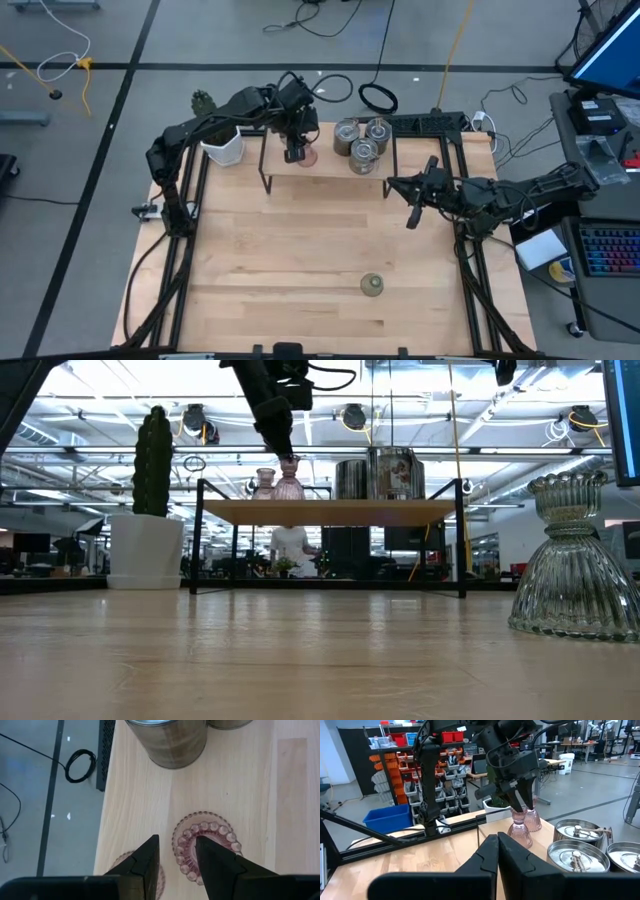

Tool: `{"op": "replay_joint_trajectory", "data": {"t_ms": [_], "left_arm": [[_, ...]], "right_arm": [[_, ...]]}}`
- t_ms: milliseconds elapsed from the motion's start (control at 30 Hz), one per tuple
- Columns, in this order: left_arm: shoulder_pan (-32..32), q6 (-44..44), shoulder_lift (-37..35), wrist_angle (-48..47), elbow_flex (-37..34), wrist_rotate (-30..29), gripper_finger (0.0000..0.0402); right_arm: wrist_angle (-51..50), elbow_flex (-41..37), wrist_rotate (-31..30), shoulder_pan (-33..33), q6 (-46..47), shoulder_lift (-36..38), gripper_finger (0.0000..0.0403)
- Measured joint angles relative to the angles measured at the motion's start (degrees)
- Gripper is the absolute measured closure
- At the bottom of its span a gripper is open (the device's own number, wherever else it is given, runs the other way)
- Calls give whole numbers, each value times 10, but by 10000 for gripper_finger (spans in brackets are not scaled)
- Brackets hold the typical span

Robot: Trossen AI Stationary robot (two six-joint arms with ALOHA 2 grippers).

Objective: Pick & Place candle stick holders
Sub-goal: Put the purple glass candle holder on the shelf

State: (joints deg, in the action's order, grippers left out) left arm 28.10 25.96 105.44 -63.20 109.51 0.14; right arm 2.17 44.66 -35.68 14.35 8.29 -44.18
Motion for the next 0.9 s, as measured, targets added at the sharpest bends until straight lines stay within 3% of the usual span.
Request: {"op": "replay_joint_trajectory", "data": {"t_ms": [200,533,900], "left_arm": [[0,-1,1,2,0,-1,280],[-2,7,2,20,-1,1,382],[-2,3,2,34,-1,-3,399]], "right_arm": [[0,0,-1,0,-3,0,403],[0,0,-1,0,-4,0,403],[0,0,-2,0,-2,0,403]]}}
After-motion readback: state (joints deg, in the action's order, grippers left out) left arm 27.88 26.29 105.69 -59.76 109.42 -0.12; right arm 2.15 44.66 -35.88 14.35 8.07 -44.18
